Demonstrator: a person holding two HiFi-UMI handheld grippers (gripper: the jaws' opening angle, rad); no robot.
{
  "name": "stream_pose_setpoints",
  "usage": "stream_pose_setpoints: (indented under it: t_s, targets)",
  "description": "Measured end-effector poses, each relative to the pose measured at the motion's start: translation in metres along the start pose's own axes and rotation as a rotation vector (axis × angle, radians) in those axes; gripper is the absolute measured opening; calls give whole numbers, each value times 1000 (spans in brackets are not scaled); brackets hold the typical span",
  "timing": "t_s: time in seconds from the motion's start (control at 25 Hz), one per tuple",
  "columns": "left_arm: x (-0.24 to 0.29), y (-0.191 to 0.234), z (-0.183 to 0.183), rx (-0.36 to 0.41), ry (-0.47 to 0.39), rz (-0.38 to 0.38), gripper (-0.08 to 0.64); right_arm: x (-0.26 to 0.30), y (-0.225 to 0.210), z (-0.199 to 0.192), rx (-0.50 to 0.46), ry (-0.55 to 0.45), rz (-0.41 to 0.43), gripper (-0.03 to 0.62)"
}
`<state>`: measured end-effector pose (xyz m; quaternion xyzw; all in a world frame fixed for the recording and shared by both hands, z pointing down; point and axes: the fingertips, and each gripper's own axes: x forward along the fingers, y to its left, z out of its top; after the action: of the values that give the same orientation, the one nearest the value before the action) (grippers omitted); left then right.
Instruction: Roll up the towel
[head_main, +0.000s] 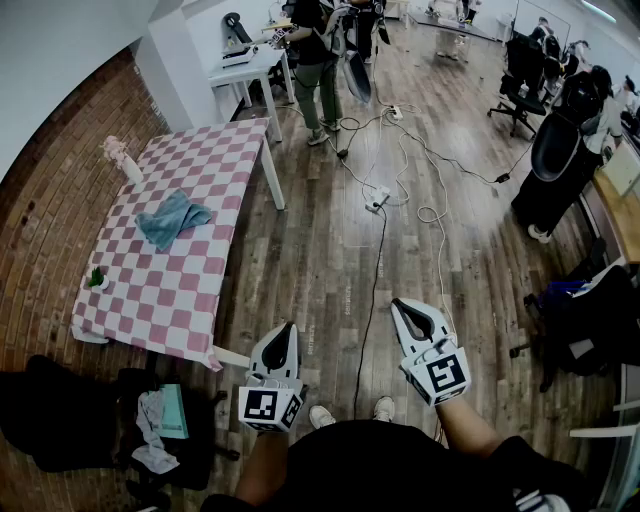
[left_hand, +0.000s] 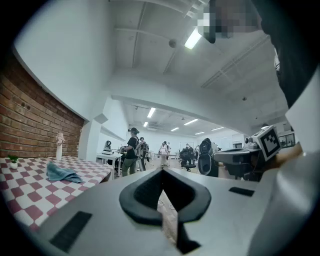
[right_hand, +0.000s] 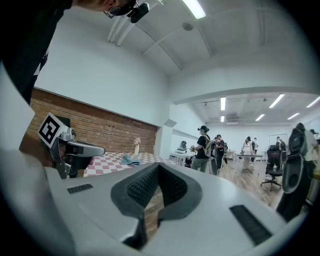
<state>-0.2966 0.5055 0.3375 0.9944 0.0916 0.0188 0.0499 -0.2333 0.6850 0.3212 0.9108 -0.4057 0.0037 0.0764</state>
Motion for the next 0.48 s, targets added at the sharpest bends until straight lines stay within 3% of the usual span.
stream_pose_setpoints:
  t_s: [0.48]
  targets:
    - [-12, 4, 1, 6, 11, -30, -8, 5, 24, 6, 4, -14, 28, -3]
